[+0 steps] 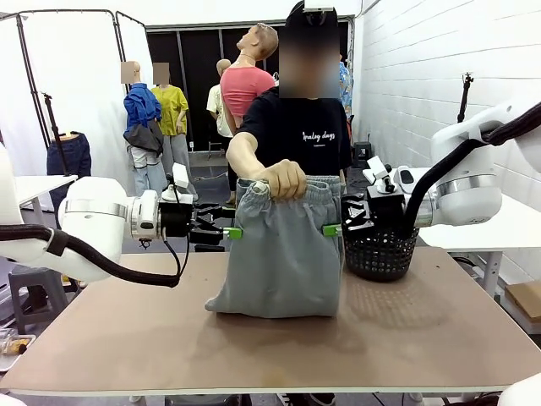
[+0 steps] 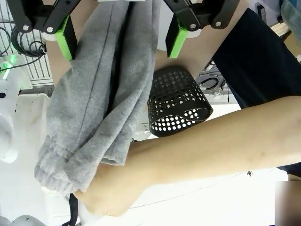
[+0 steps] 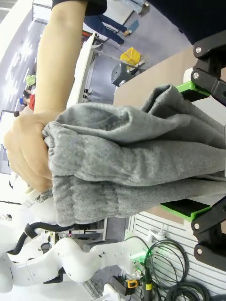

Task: Fold the training pants.
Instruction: Release the ends of the Training pants and then grab the overlapped ends.

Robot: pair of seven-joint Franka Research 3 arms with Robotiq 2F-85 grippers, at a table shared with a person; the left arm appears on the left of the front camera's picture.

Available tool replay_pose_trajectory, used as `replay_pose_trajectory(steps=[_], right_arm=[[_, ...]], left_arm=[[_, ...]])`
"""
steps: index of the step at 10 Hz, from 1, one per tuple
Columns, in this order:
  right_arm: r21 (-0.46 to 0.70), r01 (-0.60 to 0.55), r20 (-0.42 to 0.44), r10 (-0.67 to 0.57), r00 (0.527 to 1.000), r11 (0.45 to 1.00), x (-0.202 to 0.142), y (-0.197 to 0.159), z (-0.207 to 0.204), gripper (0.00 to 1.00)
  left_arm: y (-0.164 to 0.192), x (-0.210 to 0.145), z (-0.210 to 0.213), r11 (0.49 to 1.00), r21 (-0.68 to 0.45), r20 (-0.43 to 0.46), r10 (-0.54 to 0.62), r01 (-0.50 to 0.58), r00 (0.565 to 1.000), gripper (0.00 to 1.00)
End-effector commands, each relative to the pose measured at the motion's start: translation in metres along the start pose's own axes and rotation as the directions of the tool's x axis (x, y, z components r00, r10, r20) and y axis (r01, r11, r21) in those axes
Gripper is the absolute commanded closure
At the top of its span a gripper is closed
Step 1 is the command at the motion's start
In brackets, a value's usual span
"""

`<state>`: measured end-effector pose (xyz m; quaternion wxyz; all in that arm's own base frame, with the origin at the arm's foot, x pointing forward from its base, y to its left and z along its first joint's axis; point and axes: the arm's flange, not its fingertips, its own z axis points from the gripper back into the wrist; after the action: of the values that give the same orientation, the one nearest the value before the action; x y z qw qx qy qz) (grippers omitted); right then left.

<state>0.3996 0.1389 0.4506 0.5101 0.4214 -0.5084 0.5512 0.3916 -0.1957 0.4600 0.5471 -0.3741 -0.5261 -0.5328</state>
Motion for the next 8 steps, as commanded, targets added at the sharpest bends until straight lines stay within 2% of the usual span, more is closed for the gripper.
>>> replay_pose_trajectory(steps=[1, 8], right_arm=[[0.021, 0.014, 0.006, -0.014, 1.000, 1.000, -0.003, 0.002, -0.002, 0.00], [0.078, 0.009, 0.015, -0.010, 1.000, 0.997, -0.004, 0.000, -0.033, 0.00]], left_arm=[[0.004, 0.002, -0.008, 1.000, -0.002, 0.006, 0.018, -0.018, 1.000, 0.00], [-0.017, 0.010, -0.011, 0.993, -0.113, 0.023, 0.044, -0.042, 0.999, 0.00]])
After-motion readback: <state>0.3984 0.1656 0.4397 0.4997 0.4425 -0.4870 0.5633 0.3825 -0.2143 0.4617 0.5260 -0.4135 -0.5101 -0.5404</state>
